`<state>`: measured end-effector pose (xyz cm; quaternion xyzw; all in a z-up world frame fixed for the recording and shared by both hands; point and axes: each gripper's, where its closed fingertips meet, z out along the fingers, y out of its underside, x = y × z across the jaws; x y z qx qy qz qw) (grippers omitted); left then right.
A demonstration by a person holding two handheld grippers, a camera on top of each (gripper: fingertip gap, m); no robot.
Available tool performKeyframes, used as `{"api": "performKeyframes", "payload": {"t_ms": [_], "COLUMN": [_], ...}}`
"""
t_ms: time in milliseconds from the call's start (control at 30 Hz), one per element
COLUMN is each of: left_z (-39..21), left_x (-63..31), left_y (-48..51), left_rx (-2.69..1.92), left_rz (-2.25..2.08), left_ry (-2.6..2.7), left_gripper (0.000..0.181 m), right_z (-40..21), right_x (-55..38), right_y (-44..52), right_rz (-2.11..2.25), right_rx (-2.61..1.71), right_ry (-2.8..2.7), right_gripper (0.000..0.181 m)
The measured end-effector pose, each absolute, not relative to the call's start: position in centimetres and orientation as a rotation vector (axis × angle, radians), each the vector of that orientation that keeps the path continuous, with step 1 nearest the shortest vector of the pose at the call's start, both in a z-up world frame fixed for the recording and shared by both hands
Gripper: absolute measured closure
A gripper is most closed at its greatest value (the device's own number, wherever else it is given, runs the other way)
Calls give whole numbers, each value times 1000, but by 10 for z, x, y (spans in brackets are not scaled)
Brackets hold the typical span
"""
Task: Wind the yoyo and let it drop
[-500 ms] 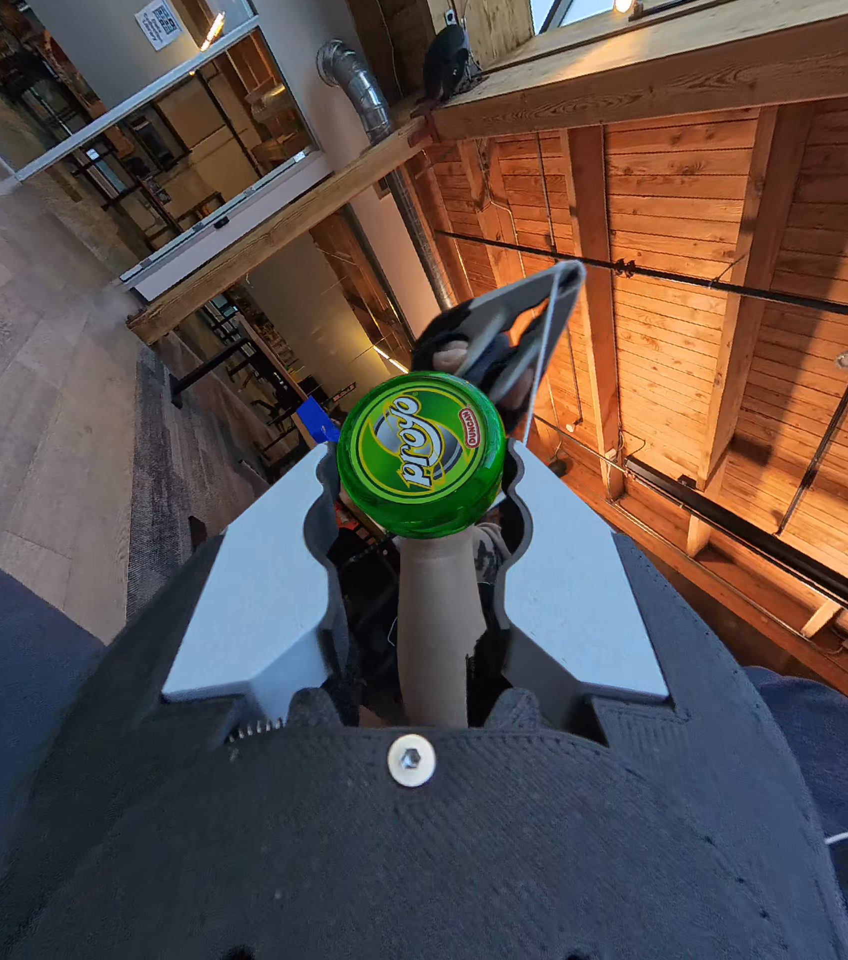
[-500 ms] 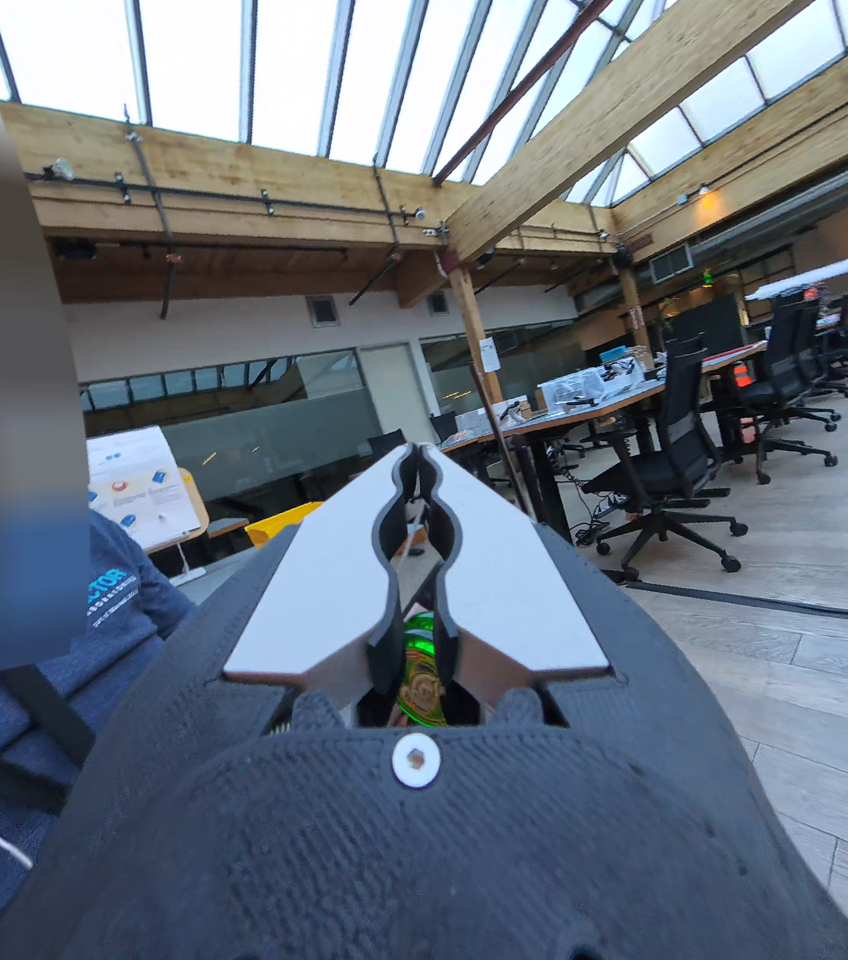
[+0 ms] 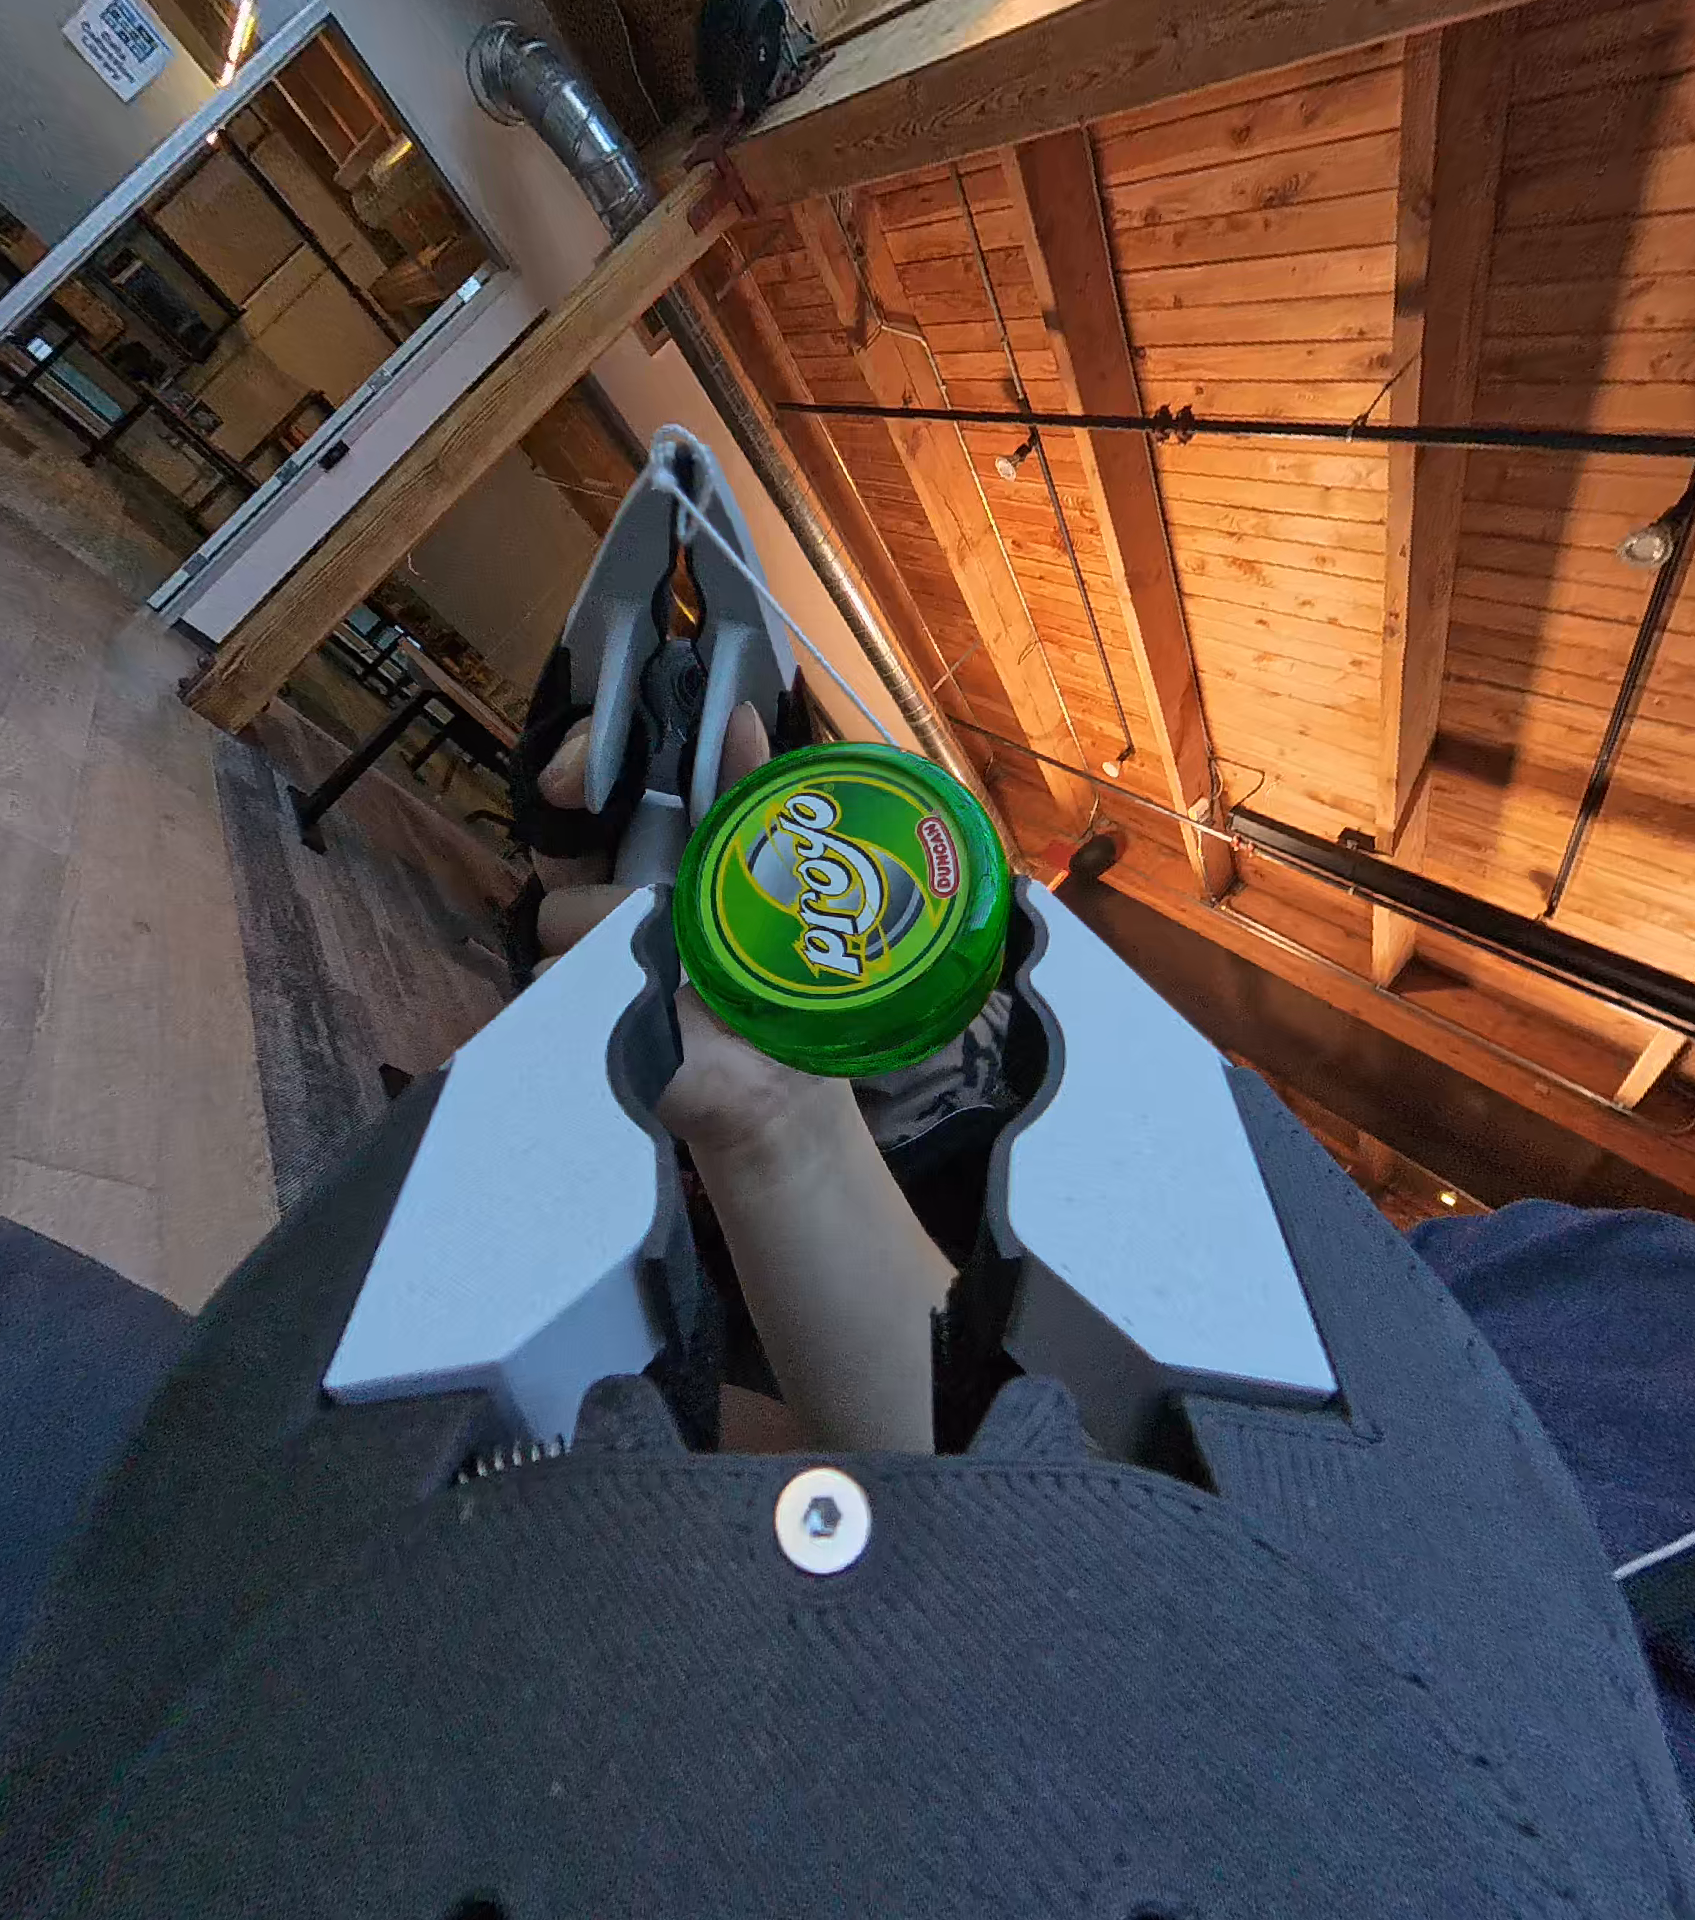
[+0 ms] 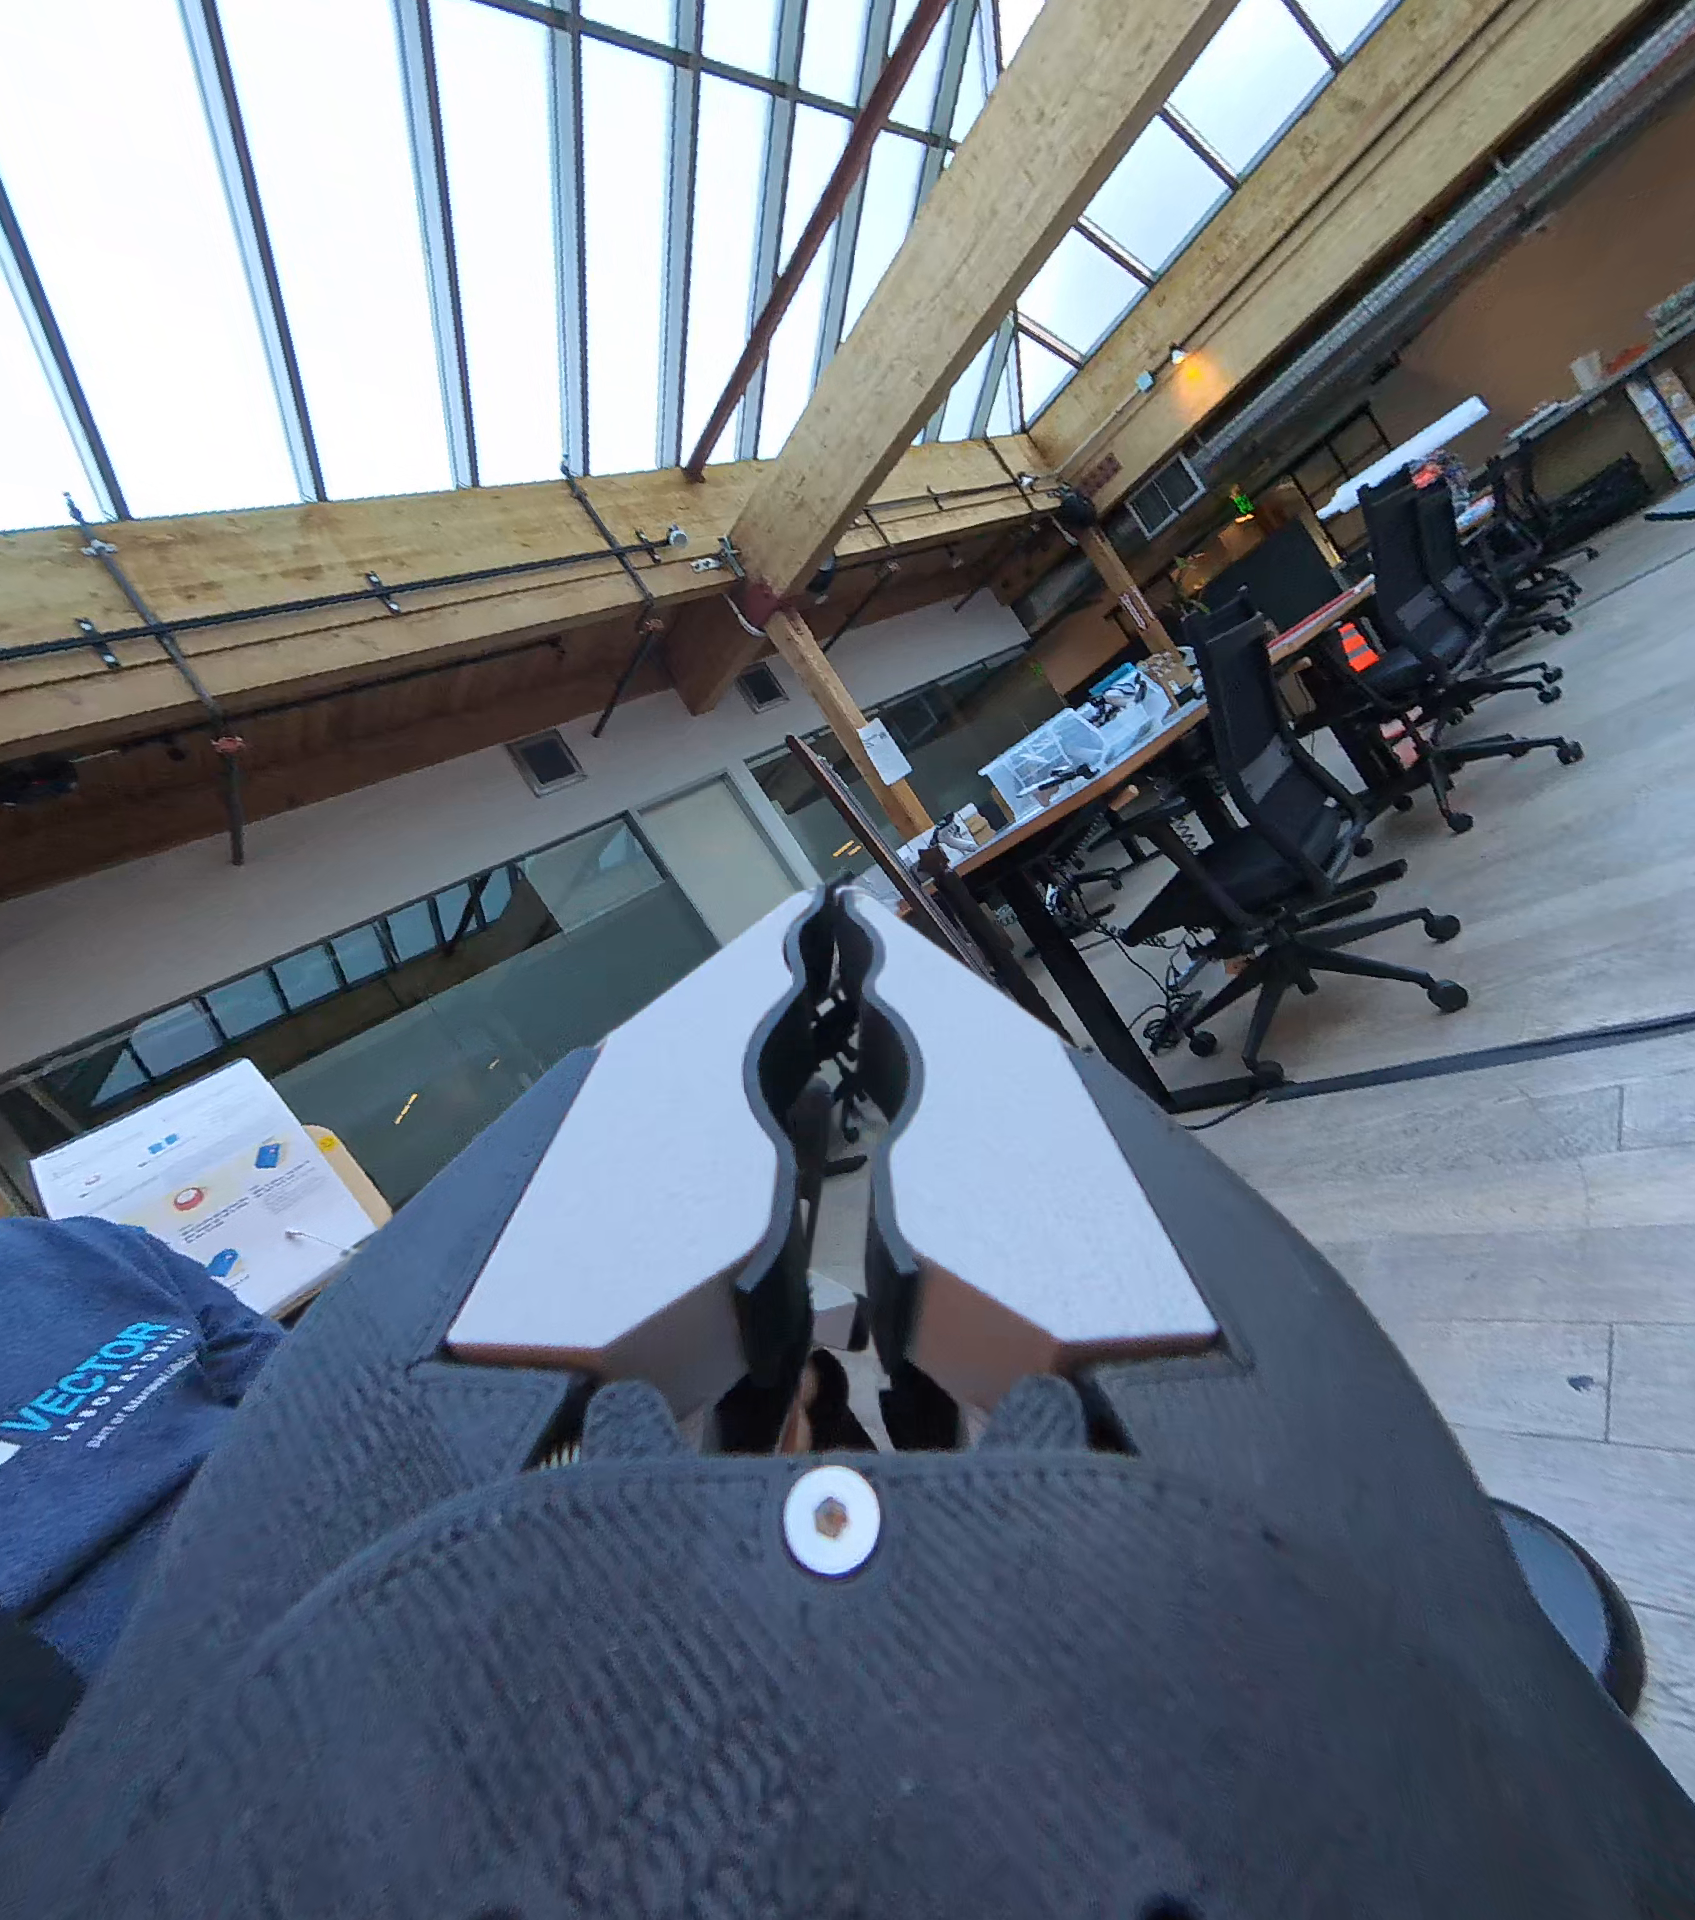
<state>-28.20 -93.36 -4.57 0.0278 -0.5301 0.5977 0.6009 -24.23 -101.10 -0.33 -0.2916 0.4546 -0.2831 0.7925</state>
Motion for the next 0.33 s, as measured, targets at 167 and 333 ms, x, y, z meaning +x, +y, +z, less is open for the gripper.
{"api": "performKeyframes", "payload": {"t_ms": [167,333], "left_z": [-41,-32], "left_x": [-279,-274], "left_y": [-930,-928], "left_rx": [13,1], "left_rz": [1466,1455], "left_ry": [-1255,-1169], "left_gripper": [119,119], "right_z": [-18,-17], "right_x": [-239,-247], "right_y": [-1006,-1007], "right_rz": [-662,-687], "right_rx": [-644,-596], "right_ry": [1047,1035], "right_gripper": [181,181]}}
